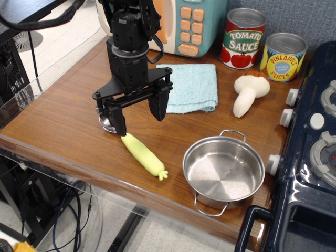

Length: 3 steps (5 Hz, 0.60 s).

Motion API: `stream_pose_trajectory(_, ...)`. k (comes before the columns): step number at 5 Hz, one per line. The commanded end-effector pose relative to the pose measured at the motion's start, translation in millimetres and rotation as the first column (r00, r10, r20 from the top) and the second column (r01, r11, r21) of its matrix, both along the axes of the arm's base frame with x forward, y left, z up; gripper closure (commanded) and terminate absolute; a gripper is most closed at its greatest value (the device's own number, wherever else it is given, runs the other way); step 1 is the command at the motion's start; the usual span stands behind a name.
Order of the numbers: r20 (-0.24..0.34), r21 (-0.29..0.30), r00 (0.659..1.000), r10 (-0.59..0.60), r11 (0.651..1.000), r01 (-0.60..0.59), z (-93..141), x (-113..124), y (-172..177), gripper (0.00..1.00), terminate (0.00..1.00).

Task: Place the ice cream scoop next to the metal pot

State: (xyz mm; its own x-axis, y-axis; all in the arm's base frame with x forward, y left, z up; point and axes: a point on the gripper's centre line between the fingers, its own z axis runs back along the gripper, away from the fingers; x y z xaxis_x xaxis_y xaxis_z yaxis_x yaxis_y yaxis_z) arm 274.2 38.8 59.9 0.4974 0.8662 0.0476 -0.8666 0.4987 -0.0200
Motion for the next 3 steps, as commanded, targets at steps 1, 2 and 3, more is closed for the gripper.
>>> stream_pose_trajectory(1,0.052,0.006,0.999,0.012,1.000,-0.012,19.5,14.7,8.2,0.00,0.00)
stream_pose_trajectory(2,0.052,0.006,0.999,0.012,1.000,-0.012,19.5,14.7,8.2,0.00,0.00)
stream_pose_trajectory(3,0.052,0.006,0.999,0.012,1.000,-0.012,19.5,14.7,8.2,0.00,1.00)
